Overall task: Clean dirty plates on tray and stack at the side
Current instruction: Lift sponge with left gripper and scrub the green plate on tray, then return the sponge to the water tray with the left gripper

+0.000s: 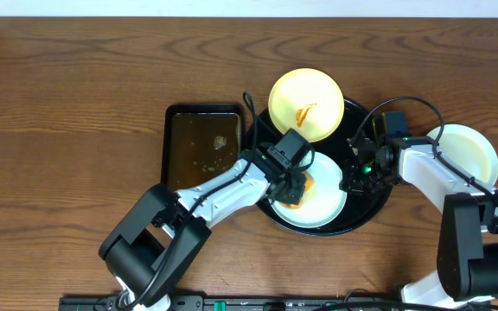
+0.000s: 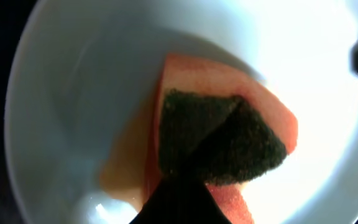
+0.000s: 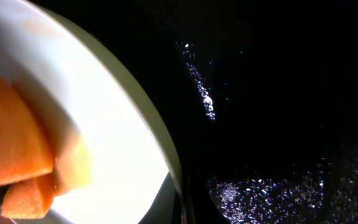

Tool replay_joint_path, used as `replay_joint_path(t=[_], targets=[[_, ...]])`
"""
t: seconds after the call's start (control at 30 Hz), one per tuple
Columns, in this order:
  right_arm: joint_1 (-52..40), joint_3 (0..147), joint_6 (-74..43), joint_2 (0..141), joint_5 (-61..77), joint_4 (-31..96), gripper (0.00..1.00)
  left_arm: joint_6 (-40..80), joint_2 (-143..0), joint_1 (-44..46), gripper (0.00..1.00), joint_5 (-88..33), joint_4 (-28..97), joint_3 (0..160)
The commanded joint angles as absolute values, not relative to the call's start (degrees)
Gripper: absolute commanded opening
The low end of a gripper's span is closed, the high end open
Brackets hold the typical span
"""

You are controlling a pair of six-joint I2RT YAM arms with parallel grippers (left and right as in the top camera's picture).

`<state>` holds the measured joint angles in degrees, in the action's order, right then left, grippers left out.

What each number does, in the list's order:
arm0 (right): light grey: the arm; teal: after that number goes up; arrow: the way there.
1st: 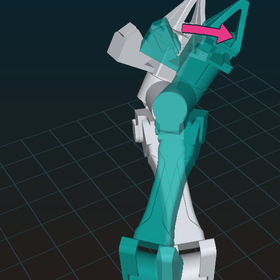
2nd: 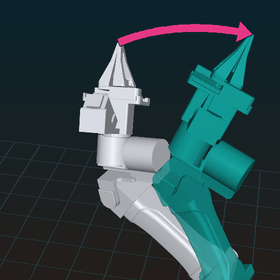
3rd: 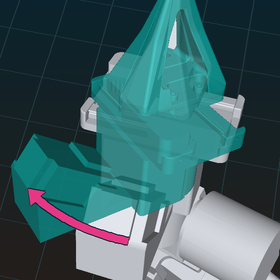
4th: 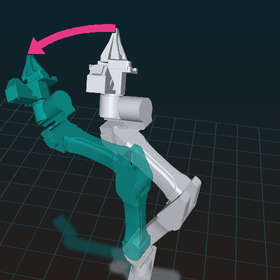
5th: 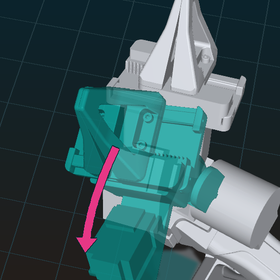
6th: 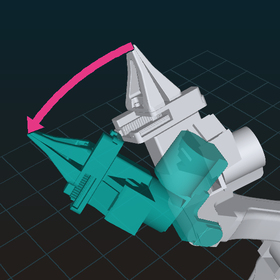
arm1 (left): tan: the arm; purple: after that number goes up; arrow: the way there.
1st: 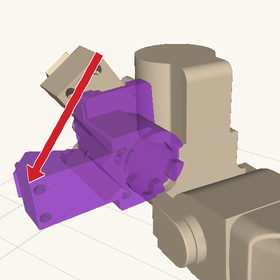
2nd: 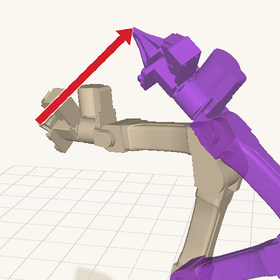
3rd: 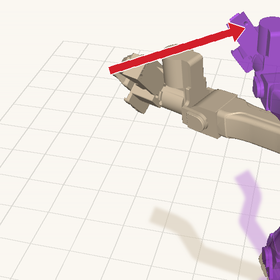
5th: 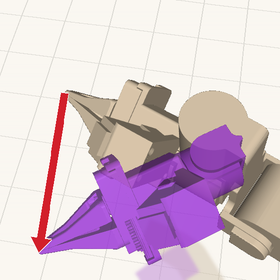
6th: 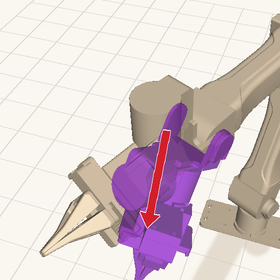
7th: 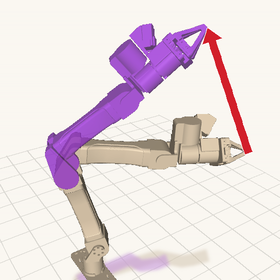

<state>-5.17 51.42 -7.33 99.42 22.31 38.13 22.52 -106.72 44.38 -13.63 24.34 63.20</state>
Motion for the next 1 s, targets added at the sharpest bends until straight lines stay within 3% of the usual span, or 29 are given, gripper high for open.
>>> replay_joint_path(t=[0.0, 0.13, 0.4, 0.97], targets=[[-5.72, 50.61, -7.22, 100.84, 21.26, 38.17, 0.01, 22.61, -108.22, 44.45, 0.08, -12.45, 29.30, 61.52], [-5.72, 50.61, -7.22, 100.84, 21.26, 38.35, 0.01, 19.66, -108.16, 44.40, 0.08, -12.10, 30.52, 61.54], [-5.72, 50.61, -7.33, 100.84, 21.23, 38.39, 0.01, 20.18, -106.59, 41.69, 0.08, 2.07, 27.99, 66.22], [-5.67, 50.61, -11.75, 100.84, 18.06, 38.30, 0.05, 20.86, -93.78, 36.25, 0.08, 2.66, 38.79, 69.52]])
